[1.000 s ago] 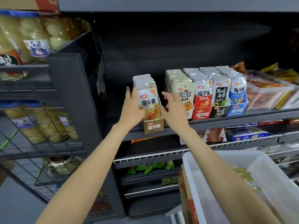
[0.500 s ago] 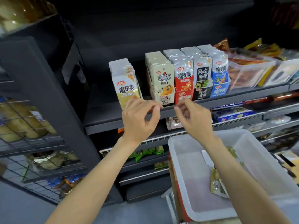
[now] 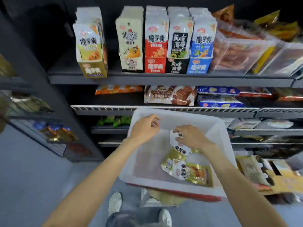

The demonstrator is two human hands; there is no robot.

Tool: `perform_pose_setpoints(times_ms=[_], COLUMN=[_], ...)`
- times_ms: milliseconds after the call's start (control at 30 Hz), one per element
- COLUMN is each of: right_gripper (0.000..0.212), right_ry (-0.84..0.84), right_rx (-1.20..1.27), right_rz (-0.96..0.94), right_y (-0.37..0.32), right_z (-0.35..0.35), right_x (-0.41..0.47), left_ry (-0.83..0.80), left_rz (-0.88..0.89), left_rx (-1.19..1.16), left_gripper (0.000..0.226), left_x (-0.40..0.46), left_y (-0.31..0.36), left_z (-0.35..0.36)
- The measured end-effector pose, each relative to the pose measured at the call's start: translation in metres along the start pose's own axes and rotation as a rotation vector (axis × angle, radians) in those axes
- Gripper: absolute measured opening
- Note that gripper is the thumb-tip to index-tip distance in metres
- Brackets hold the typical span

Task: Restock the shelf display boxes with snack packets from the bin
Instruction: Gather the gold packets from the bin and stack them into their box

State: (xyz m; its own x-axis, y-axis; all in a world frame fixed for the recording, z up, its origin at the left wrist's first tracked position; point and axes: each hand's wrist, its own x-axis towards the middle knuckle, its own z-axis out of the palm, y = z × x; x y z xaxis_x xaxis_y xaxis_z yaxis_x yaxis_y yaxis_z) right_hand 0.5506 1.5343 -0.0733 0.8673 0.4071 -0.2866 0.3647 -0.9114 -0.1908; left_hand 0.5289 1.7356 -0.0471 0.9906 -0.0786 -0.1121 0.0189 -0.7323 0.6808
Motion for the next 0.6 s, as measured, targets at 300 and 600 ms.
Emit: perform_pose_setpoints(times_ms=[300, 600], right_gripper=[0.064, 0.074], right_ry=[-0.147, -0.144], right_rx=[0.006, -0.231], right_rz=[0.163, 0.069], right_y=[0.053, 0.051], right_z=[0.058, 0.057], right_x=[-0.011, -0.005], left_ry=[-0.358, -0.361], left_rz=[-0.191, -0.334], left_rx=[0.312, 0.324], left_gripper=[0.072, 0.078], left_x=[-0.028, -0.011], left_y=[-0.008, 0.018], left_z=[0.1, 0.132])
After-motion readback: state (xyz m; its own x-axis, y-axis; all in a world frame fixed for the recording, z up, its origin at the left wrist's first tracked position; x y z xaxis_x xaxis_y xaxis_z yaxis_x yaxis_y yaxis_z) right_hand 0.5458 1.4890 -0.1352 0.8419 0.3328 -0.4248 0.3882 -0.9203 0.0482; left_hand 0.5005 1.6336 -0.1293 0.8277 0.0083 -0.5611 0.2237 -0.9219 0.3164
